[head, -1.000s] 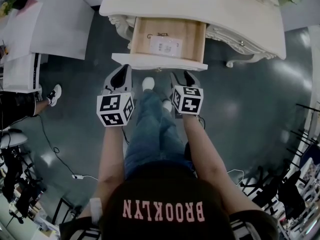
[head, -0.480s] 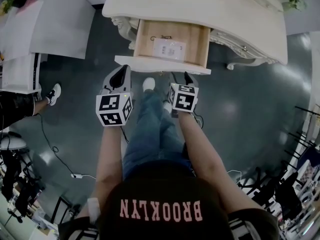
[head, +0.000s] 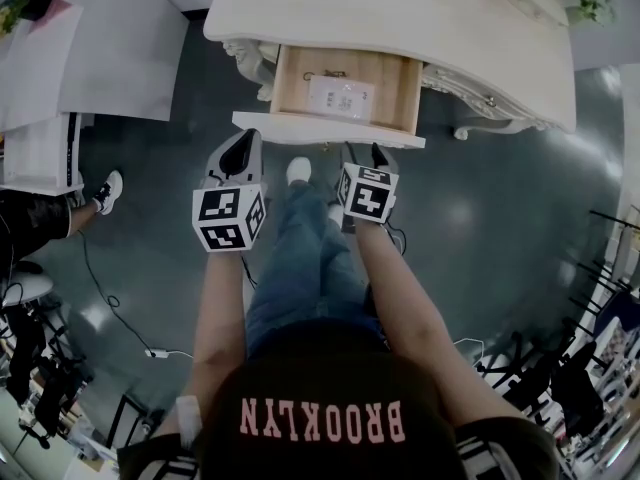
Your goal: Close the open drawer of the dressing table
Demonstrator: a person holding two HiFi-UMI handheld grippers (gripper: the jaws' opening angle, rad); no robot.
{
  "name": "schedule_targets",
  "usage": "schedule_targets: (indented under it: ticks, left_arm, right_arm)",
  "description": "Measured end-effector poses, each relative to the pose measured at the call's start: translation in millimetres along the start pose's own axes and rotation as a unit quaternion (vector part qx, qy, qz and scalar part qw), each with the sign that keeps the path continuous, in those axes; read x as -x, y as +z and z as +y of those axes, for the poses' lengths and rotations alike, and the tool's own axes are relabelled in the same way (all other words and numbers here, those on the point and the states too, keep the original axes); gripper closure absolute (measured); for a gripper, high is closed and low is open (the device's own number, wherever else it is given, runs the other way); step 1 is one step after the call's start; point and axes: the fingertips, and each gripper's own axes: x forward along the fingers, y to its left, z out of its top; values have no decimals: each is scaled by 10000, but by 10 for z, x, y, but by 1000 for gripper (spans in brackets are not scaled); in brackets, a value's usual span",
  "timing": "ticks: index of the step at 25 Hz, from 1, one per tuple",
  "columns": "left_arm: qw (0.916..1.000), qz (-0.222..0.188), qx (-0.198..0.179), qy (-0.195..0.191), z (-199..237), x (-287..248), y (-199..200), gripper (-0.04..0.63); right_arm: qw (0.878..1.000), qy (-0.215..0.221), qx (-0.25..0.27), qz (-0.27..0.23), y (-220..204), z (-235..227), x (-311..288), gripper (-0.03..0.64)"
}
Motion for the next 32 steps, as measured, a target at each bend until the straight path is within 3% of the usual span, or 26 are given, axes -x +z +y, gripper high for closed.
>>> schedule_targets:
  ticks: [32]
  left_arm:
    - [9996, -51, 51, -257, 162, -444, 424, 592]
  right_arm:
    - [9996, -200, 63, 164, 436, -86, -327, 403]
